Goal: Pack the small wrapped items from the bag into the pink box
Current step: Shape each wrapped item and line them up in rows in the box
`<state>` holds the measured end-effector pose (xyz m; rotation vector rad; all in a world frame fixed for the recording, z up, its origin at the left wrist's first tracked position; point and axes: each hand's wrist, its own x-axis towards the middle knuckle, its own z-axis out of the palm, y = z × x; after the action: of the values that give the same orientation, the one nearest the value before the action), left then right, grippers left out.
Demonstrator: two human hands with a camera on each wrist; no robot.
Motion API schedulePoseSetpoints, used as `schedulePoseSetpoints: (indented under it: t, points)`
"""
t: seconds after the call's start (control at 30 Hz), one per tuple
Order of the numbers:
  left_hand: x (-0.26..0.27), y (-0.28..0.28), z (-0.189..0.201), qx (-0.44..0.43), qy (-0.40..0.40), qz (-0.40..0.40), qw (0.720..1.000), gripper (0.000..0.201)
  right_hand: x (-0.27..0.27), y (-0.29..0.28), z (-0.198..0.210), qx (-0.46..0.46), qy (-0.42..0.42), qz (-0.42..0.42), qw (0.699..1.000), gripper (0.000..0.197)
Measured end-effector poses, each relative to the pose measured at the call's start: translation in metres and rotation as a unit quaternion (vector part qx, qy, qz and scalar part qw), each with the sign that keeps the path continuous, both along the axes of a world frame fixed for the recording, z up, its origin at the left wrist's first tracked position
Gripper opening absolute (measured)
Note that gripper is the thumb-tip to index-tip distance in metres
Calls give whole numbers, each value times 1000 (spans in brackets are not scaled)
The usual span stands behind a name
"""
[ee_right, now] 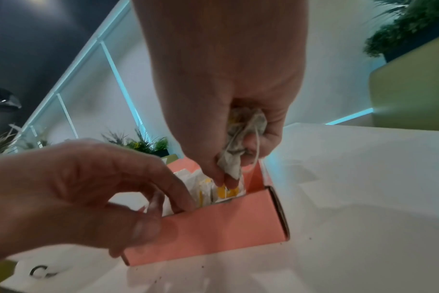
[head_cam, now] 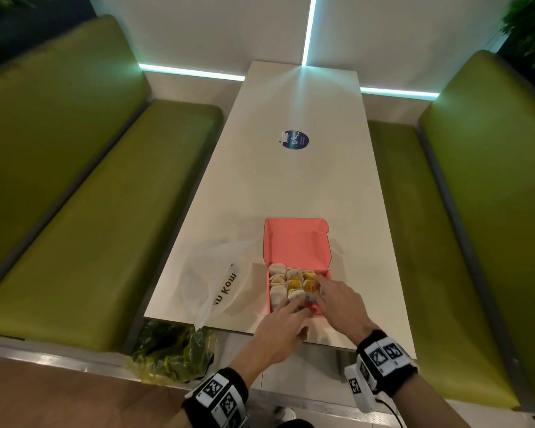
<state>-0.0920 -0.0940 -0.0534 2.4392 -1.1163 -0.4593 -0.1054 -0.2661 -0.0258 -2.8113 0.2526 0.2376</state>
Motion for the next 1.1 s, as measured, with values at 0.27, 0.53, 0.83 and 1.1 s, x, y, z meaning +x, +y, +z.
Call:
schedulePoseSetpoints:
  t: [0.27,0.53,0.83,1.1]
  points:
    - [6,3,4,-24,0,-26,999,38,5,13,-5,-98,62,59,991,15]
    - [7,11,3,-4,0,-33,999,35,9,19,-1,-100,53,37,993,22]
    - [10,14,10,-100,26,-4,995,28,0,8,6,148,-20,-119,982,17]
    - [19,-7,49,-297,137,141,934,22,0,26,39,553,-86,-283,779,48]
